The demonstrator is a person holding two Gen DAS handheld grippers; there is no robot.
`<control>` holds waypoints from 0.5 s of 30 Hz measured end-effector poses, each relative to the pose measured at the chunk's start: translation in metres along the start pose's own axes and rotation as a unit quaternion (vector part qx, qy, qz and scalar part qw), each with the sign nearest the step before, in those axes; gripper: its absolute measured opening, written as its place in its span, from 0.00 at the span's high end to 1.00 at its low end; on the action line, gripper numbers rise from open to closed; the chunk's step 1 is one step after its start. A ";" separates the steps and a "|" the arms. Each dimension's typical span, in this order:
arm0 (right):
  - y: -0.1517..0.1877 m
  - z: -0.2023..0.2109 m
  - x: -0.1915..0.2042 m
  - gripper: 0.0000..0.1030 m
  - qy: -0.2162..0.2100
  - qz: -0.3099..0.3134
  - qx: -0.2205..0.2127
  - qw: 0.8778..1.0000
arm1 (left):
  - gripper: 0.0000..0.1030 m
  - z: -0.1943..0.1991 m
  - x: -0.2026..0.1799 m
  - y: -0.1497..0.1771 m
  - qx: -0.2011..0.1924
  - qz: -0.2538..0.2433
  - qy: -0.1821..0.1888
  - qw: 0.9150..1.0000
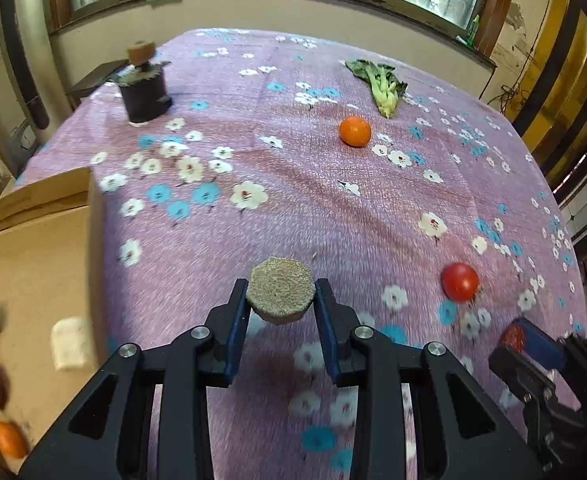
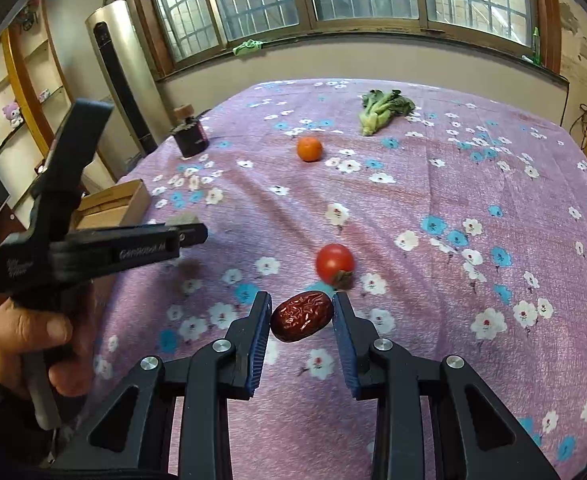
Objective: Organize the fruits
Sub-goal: 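Carry the beige slice and red date over the tray and lower them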
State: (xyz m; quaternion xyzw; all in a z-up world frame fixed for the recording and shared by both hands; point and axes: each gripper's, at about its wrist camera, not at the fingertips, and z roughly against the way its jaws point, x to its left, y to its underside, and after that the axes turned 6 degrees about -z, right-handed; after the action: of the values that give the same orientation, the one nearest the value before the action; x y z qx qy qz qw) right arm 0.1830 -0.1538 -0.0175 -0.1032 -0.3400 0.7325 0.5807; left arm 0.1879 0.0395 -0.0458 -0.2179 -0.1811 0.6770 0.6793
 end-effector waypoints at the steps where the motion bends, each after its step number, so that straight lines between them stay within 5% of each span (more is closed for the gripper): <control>1: 0.000 0.001 0.003 0.69 -0.002 0.001 -0.001 1.000 | 0.72 0.006 0.001 0.003 -0.004 -0.002 -0.004 1.000; 15: -0.001 0.012 0.064 0.69 -0.036 0.045 -0.012 0.998 | 0.71 0.059 0.034 0.029 -0.036 0.007 -0.026 0.999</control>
State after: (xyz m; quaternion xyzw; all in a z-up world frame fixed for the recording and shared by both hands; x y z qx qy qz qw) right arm 0.1575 -0.0988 0.0073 -0.0988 -0.3642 0.7574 0.5329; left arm 0.1326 0.0761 -0.0135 -0.2261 -0.2217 0.6800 0.6614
